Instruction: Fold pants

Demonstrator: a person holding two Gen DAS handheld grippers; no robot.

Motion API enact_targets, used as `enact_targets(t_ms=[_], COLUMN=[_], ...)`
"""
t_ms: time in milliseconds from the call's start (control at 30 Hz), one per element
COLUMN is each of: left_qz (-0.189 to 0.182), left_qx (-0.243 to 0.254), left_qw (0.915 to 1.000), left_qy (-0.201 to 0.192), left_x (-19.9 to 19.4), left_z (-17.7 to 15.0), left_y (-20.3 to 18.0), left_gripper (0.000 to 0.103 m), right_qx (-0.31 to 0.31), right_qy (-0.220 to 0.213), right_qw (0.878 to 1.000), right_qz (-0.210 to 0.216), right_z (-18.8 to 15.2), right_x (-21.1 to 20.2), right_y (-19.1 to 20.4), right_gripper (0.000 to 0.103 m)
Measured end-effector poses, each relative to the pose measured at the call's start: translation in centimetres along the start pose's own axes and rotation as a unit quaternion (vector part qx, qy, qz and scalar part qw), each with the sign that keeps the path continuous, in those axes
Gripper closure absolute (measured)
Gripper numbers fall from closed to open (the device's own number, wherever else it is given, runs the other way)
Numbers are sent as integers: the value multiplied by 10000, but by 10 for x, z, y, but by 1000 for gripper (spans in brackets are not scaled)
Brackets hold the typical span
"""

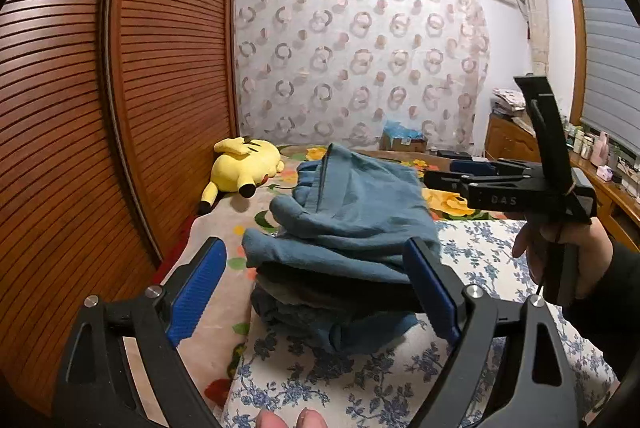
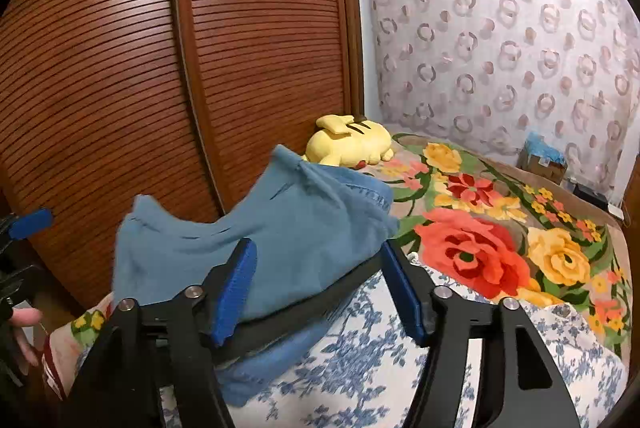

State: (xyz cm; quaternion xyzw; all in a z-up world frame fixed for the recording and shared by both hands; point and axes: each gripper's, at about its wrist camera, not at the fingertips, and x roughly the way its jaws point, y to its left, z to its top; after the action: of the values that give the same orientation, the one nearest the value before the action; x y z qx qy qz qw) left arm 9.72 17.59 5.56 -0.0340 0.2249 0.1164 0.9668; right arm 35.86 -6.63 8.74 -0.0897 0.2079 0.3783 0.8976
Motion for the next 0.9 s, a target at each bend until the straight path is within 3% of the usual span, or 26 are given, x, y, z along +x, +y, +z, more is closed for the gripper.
enact_targets(t_ms=[400,900], left_qz=[-551,-942], left_qx=[1,296], left_qw=[9978,9948], left_qy=[366,268], left_x=[-6,-22], left_z=[-13,-10], left_y=[-24,-75], left_gripper=[13,13], right_qx=[93,346], right_qy=[-237,-387], right_qw=[9994,9951], right_qz=[-239,-844], right_z=[-32,-80], right_x=[-76,-156], right_y=[23,49], right_gripper=[32,30])
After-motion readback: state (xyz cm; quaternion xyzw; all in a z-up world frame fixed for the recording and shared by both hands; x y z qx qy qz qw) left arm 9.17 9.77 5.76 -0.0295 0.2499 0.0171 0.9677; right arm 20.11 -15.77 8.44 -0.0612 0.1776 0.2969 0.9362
